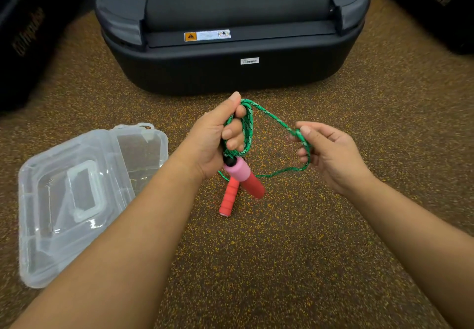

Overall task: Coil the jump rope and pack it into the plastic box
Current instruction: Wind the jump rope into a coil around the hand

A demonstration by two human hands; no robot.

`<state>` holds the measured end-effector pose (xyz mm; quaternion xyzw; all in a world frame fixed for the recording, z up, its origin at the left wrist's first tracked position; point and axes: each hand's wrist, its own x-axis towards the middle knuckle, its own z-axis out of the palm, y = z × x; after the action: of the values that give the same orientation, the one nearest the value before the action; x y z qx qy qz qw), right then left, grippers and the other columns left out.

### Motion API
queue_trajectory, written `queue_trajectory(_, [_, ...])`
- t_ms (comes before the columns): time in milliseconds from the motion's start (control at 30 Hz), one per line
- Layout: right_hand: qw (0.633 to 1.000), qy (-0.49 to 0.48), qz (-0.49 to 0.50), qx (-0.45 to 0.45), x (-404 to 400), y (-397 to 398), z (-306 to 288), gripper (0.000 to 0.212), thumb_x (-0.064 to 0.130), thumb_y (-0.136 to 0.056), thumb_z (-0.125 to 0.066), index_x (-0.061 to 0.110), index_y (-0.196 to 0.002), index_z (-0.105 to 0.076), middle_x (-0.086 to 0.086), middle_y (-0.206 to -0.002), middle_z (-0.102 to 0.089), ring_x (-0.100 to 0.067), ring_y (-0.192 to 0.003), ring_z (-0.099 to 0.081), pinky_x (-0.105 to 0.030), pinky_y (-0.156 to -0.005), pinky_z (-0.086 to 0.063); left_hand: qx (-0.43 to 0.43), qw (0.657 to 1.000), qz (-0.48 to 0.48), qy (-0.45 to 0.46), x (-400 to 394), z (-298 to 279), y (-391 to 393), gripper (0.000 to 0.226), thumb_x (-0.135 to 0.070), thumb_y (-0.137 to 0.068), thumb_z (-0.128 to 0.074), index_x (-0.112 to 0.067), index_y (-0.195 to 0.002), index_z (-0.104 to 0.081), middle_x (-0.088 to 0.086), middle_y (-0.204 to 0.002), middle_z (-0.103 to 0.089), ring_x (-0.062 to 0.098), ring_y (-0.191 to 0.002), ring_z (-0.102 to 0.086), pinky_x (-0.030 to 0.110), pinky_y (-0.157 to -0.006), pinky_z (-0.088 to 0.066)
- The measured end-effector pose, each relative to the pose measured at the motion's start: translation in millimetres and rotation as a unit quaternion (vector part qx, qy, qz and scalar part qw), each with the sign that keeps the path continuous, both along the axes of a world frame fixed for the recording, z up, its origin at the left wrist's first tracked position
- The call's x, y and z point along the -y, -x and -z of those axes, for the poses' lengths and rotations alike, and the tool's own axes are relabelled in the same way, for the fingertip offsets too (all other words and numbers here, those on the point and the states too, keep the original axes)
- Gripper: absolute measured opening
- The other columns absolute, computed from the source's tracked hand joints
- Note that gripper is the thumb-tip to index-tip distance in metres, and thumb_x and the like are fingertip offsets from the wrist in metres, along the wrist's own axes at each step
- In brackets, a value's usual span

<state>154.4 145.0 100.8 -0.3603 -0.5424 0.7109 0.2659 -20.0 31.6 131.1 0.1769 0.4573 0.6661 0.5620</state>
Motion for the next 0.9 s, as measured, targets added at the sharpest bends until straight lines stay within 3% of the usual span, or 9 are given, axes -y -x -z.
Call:
queue_trajectory(200, [0.979, 0.117, 0.125, -0.116, -13, 1, -4, 0.016, 0.024, -0.089, -0.061, 0.023, -0.103, -0.067, -0.002, -0.088, -0.069, -0.002, -0.043, -0.039, -0.013, -0.039, -0.029, -0.07, 0.996, -0.001, 0.06, 2, 9, -2, 0.036, -0.036, -0.097, -0.046, -0.02, -0.065, -0.051, -0.01, -0.036, -0.033, 0.006, -0.032, -0.029, 0.025, -0.048, -0.022])
queue_trajectory(333, [0.996, -0.051, 0.078, 0.005, -12, -4, 0, 0.024, 0.023, -0.087, -0.065, 0.03, -0.109, -0.065, 0.004, -0.095, -0.061, -0.003, -0.052, -0.038, -0.014, -0.044, -0.032, -0.036, 0.996, -0.074, 0.047, 1, 7, 6, 0.034, -0.035, -0.097, -0.047, -0.021, -0.066, -0.049, -0.009, -0.034, -0.031, 0.006, -0.031, -0.029, 0.022, -0.044, -0.025])
queue_trajectory(433, [0.984, -0.155, 0.036, 0.079, -18, -10, 7, 0.035, 0.021, -0.074, -0.078, 0.037, -0.103, -0.066, 0.006, -0.099, -0.055, -0.011, -0.074, -0.047, -0.026, -0.07, -0.048, -0.022, 0.991, -0.124, 0.037, 2, 4, 17, 0.035, -0.036, -0.096, -0.047, -0.021, -0.065, -0.047, -0.009, -0.034, -0.03, 0.006, -0.031, -0.028, 0.022, -0.044, -0.027])
queue_trajectory(533, [0.953, -0.254, -0.008, 0.163, -24, -14, 10, 0.026, 0.036, -0.073, -0.076, 0.036, -0.098, -0.073, 0.002, -0.094, -0.062, -0.01, -0.08, -0.051, -0.035, -0.079, -0.045, -0.022, 0.989, -0.139, 0.036, 4, 5, 20, 0.034, -0.036, -0.096, -0.048, -0.021, -0.065, -0.048, -0.009, -0.035, -0.03, 0.006, -0.032, -0.029, 0.022, -0.044, -0.027])
queue_trajectory(600, [0.938, -0.299, -0.023, 0.176, -24, -14, 10, 0.016, 0.032, -0.08, -0.072, 0.035, -0.096, -0.073, 0.0, -0.094, -0.067, -0.013, -0.083, -0.057, -0.036, -0.081, -0.046, -0.018, 0.989, -0.143, 0.038, 4, 6, 19, 0.034, -0.037, -0.096, -0.048, -0.021, -0.065, -0.05, -0.01, -0.035, -0.031, 0.006, -0.032, -0.029, 0.022, -0.045, -0.028])
queue_trajectory(667, [0.953, -0.264, -0.008, 0.151, -20, -13, 10, 0.011, 0.026, -0.087, -0.066, 0.033, -0.092, -0.072, 0.006, -0.087, -0.071, -0.008, -0.08, -0.06, -0.034, -0.077, -0.048, -0.013, 0.988, -0.148, 0.033, 3, 5, 18, 0.034, -0.037, -0.096, -0.048, -0.021, -0.065, -0.05, -0.01, -0.035, -0.031, 0.006, -0.033, -0.029, 0.022, -0.046, -0.027])
queue_trajectory(733, [0.976, -0.161, 0.016, 0.146, -18, -13, 16, 0.014, 0.029, -0.093, -0.057, 0.028, -0.093, -0.071, 0.02, -0.062, -0.062, 0.003, -0.06, -0.05, -0.022, -0.06, -0.039, -0.017, 0.988, -0.15, 0.025, 2, 3, 17, 0.034, -0.036, -0.096, -0.048, -0.021, -0.066, -0.05, -0.01, -0.035, -0.031, 0.006, -0.033, -0.029, 0.023, -0.048, -0.026])
queue_trajectory(800, [0.985, -0.049, 0.006, 0.164, -16, -17, 26, 0.023, 0.035, -0.096, -0.049, 0.022, -0.094, -0.069, 0.016, -0.051, -0.049, -0.004, -0.053, -0.04, -0.022, -0.054, -0.03, -0.036, 0.989, -0.144, 0.019, 1, 0, 14, 0.034, -0.035, -0.096, -0.048, -0.021, -0.066, -0.05, -0.01, -0.036, -0.031, 0.006, -0.034, -0.029, 0.023, -0.048, -0.026])
queue_trajectory(900, [0.969, -0.014, -0.06, 0.239, -9, -18, 34, 0.027, 0.033, -0.097, -0.047, 0.019, -0.09, -0.069, 0.005, -0.069, -0.06, -0.018, -0.074, -0.056, -0.033, -0.078, -0.047, -0.063, 0.992, -0.112, 0.018, -2, -1, 4, 0.033, -0.032, -0.097, -0.048, -0.019, -0.067, -0.049, -0.009, -0.036, -0.032, 0.007, -0.032, -0.03, 0.023, -0.045, -0.027])
